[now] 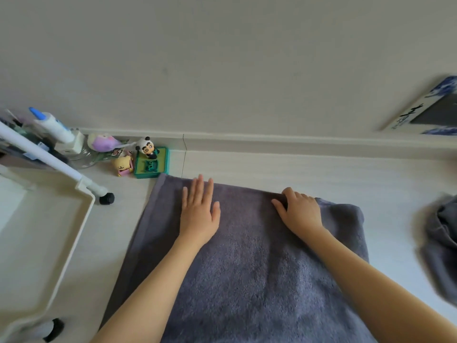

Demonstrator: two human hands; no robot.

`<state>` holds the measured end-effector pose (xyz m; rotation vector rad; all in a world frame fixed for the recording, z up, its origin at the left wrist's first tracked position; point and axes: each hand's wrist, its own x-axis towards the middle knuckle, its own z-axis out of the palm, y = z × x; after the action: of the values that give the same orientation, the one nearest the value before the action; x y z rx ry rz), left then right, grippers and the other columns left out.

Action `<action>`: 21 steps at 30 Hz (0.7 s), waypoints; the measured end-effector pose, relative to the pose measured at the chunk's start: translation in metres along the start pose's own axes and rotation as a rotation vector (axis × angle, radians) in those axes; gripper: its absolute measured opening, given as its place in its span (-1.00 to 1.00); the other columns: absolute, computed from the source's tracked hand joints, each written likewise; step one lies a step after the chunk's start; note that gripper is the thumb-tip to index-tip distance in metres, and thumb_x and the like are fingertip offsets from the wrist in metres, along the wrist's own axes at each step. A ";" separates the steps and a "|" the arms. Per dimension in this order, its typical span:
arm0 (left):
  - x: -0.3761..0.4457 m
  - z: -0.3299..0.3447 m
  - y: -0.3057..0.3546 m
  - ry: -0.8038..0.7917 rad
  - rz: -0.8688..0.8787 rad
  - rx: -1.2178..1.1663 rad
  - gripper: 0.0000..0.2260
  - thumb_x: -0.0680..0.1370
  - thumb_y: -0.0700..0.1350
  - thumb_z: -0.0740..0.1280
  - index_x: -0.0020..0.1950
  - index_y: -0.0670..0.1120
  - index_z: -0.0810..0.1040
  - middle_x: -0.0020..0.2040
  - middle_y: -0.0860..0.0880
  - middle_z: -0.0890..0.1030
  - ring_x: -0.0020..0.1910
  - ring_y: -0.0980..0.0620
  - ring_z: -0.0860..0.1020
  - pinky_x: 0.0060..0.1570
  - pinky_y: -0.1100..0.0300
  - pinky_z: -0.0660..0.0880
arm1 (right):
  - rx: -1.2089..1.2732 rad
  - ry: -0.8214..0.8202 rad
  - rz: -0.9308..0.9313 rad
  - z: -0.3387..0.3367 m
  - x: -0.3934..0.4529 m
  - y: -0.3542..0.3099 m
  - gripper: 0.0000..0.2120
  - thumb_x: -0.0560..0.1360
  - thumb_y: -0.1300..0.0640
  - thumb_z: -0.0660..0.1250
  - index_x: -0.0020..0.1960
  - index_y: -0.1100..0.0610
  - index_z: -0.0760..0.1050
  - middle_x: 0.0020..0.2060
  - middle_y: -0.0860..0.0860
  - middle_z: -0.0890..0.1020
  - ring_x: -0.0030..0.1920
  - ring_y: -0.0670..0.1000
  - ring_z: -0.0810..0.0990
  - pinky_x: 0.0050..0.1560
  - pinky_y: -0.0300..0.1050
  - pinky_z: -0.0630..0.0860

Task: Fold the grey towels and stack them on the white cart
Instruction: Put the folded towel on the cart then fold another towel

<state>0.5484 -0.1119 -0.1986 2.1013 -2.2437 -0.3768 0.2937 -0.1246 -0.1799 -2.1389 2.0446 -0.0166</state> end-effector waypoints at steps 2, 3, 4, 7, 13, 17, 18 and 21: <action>-0.005 0.008 0.008 -0.043 0.122 0.089 -0.42 0.53 0.22 -0.26 0.53 0.05 -0.19 0.54 -0.05 -0.19 0.53 -0.10 -0.19 0.45 -0.15 -0.28 | 0.000 -0.007 -0.011 0.000 -0.009 0.014 -0.66 0.57 -0.18 0.08 -0.04 0.11 0.36 -0.17 0.04 0.62 -0.14 0.14 0.59 -0.19 -0.06 0.37; -0.006 0.011 0.008 -0.053 0.113 0.139 -0.41 0.52 0.23 -0.26 0.54 0.07 -0.16 0.55 -0.05 -0.16 0.53 -0.11 -0.17 0.44 -0.18 -0.26 | -0.011 -0.025 -0.001 -0.001 -0.014 0.023 -0.66 0.57 -0.19 0.06 -0.07 0.09 0.34 -0.20 0.04 0.62 -0.17 0.14 0.59 -0.24 -0.07 0.36; -0.005 0.012 0.012 -0.066 0.092 0.171 -0.40 0.52 0.23 -0.26 0.54 0.07 -0.15 0.56 -0.06 -0.15 0.53 -0.12 -0.17 0.44 -0.19 -0.25 | -0.029 -0.053 0.024 -0.005 -0.018 0.037 -0.64 0.57 -0.21 0.03 -0.10 0.07 0.32 -0.23 0.04 0.62 -0.19 0.13 0.59 -0.27 -0.09 0.35; -0.003 0.001 0.020 -0.119 0.013 0.228 -0.41 0.58 0.16 -0.12 0.55 -0.03 -0.16 0.56 -0.12 -0.16 0.53 -0.14 -0.21 0.43 -0.21 -0.28 | -0.109 -0.198 0.027 -0.024 -0.019 0.066 -0.54 0.56 -0.28 -0.06 -0.16 0.03 0.41 -0.29 0.00 0.60 -0.19 0.08 0.58 -0.29 -0.13 0.36; -0.007 0.006 0.103 -0.171 0.284 0.036 -0.44 0.63 0.07 -0.04 0.54 0.01 -0.23 0.53 -0.11 -0.30 0.50 -0.10 -0.34 0.44 -0.11 -0.36 | -0.146 -0.488 0.083 -0.046 -0.014 0.114 -0.30 0.46 -0.44 -0.19 0.06 -0.08 0.59 -0.11 -0.01 0.64 -0.08 0.04 0.55 -0.17 -0.12 0.37; -0.011 0.030 0.113 -0.138 0.250 0.192 -0.40 0.51 0.29 -0.29 0.52 0.11 -0.27 0.55 -0.07 -0.25 0.51 -0.13 -0.29 0.40 -0.23 -0.33 | -0.141 -0.563 0.140 -0.056 -0.015 0.138 -0.21 0.43 -0.47 -0.22 -0.05 0.01 0.61 -0.12 -0.02 0.65 -0.09 0.02 0.54 -0.11 -0.12 0.35; -0.010 0.032 0.109 -0.130 0.241 0.205 -0.39 0.49 0.29 -0.32 0.51 0.12 -0.29 0.55 -0.07 -0.25 0.51 -0.13 -0.29 0.40 -0.23 -0.33 | -0.157 -0.554 0.137 -0.058 -0.015 0.141 -0.20 0.43 -0.46 -0.24 -0.09 0.04 0.61 -0.18 -0.02 0.64 -0.11 0.02 0.54 -0.11 -0.12 0.35; -0.012 0.036 0.113 -0.118 0.241 0.199 -0.39 0.47 0.30 -0.34 0.49 0.14 -0.30 0.55 -0.08 -0.24 0.51 -0.12 -0.29 0.41 -0.22 -0.32 | -0.251 -0.478 0.098 -0.059 -0.016 0.150 -0.22 0.46 -0.43 -0.26 -0.18 0.05 0.57 -0.27 -0.02 0.60 -0.13 0.03 0.55 -0.09 -0.11 0.35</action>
<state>0.4314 -0.0896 -0.2082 1.9023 -2.6666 -0.2820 0.1371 -0.1219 -0.1408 -1.9192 1.9307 0.7262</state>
